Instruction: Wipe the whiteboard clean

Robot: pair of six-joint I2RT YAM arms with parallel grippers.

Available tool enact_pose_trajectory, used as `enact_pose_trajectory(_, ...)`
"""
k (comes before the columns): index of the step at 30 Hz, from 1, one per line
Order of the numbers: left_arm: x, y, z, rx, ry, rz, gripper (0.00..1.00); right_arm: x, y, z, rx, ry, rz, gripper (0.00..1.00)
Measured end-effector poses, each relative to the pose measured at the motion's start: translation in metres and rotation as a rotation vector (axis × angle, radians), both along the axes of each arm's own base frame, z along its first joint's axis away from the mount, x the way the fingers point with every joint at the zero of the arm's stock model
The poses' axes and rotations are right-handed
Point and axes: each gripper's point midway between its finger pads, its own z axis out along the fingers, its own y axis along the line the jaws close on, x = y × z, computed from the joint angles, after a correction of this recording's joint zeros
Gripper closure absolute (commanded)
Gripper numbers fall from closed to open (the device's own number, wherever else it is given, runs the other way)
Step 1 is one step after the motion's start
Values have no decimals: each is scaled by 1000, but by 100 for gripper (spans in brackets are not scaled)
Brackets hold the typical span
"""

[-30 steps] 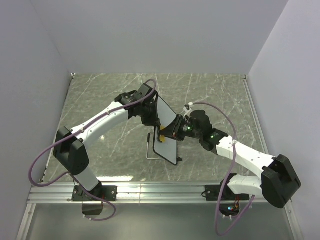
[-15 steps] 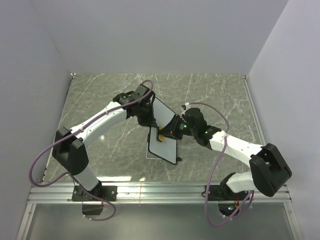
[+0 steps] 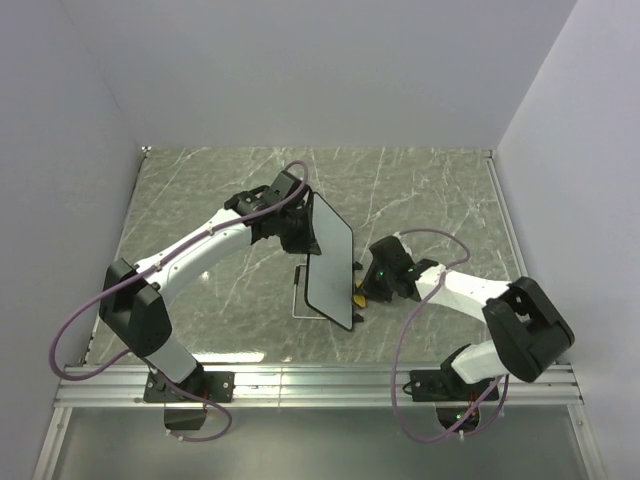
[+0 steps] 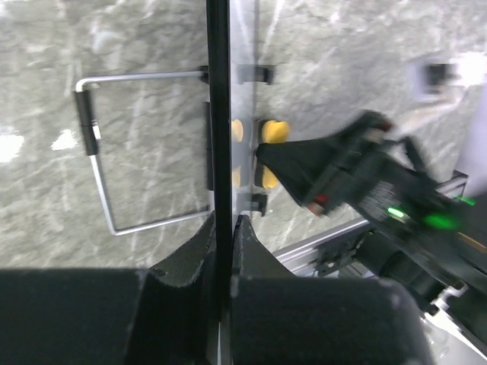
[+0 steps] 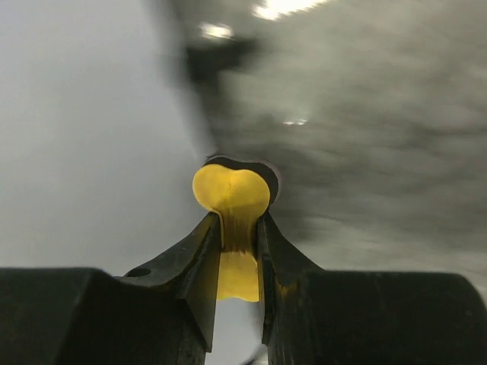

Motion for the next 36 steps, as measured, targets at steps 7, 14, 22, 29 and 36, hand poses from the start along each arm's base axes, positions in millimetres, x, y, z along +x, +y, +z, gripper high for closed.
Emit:
enact_pose_trajectory(7,-5,-10,5,-16,-18,-17,100,-16,-11,-17,-76,68,39,100)
enact_pose_trajectory(14,-5,-10,4,-16,-14,-20,100,-31,-10,6,-87,102,80,100)
enact_pose_trajectory(22,-5,-11,2,-14,-11,-20,100,-18,25,99,43,-16,151,100)
enact_pose_trajectory(29,-5,-11,2,-15,-11,-20,100,-19,29,105,57,-8,165,100)
enact_pose_trajectory(36,-5,-11,1,-15,-11,-21,100,-32,35,94,68,30,197,100)
